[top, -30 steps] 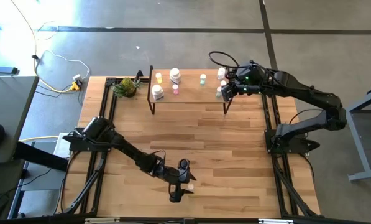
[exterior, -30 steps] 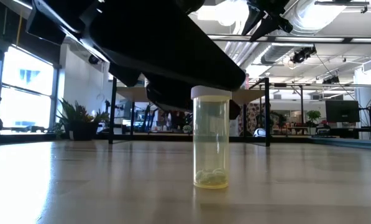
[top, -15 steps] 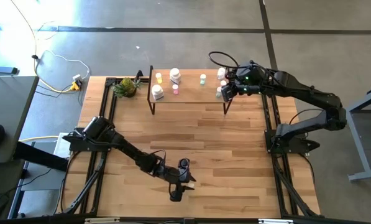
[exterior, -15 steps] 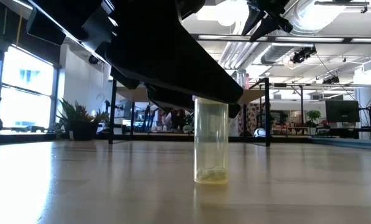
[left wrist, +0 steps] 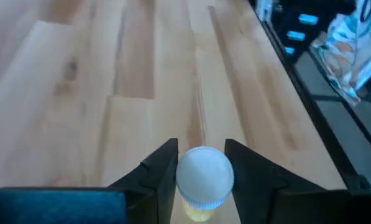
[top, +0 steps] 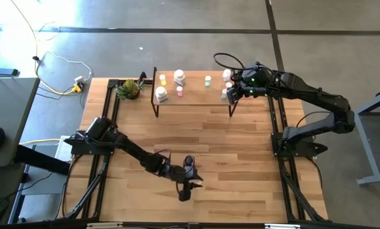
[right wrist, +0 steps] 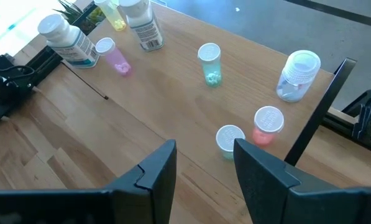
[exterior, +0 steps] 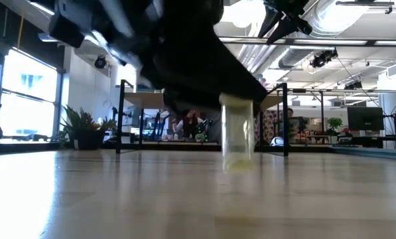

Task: Pick and place medicine bottles onto shelf by color
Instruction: Put the yellow medicine bottle on the shelf

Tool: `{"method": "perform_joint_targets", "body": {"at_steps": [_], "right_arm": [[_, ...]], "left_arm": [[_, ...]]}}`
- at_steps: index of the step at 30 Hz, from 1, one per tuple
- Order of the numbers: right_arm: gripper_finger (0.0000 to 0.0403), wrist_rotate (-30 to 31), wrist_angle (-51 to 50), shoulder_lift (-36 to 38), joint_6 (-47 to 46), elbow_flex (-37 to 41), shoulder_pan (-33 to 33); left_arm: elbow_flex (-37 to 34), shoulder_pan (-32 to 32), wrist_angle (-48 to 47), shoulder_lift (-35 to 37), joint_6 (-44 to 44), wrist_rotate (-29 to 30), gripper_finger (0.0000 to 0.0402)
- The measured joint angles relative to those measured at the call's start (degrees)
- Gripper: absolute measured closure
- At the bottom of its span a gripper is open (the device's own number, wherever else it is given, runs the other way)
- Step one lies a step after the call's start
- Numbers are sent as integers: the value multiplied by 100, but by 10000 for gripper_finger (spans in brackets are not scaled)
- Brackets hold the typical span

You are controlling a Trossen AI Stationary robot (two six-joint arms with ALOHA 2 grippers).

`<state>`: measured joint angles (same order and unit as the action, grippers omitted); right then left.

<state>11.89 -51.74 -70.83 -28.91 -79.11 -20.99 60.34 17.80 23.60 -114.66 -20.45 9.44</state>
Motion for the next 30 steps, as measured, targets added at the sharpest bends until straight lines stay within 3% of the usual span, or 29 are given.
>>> {"method": "perform_joint_targets", "body": {"at_steps": [10, 23, 30], "right_arm": [[251, 299, 6, -2, 90, 0, -9], [251, 394, -45, -3, -262, 0, -187], [251, 449, -224, -9, -391, 1, -186]], "left_arm": [[20, -826, -202, 820, 101, 67, 289], [474, -2727, -1722, 2342, 1862, 196, 290], [995, -3729, -2278, 2480, 2366, 146, 290]]}}
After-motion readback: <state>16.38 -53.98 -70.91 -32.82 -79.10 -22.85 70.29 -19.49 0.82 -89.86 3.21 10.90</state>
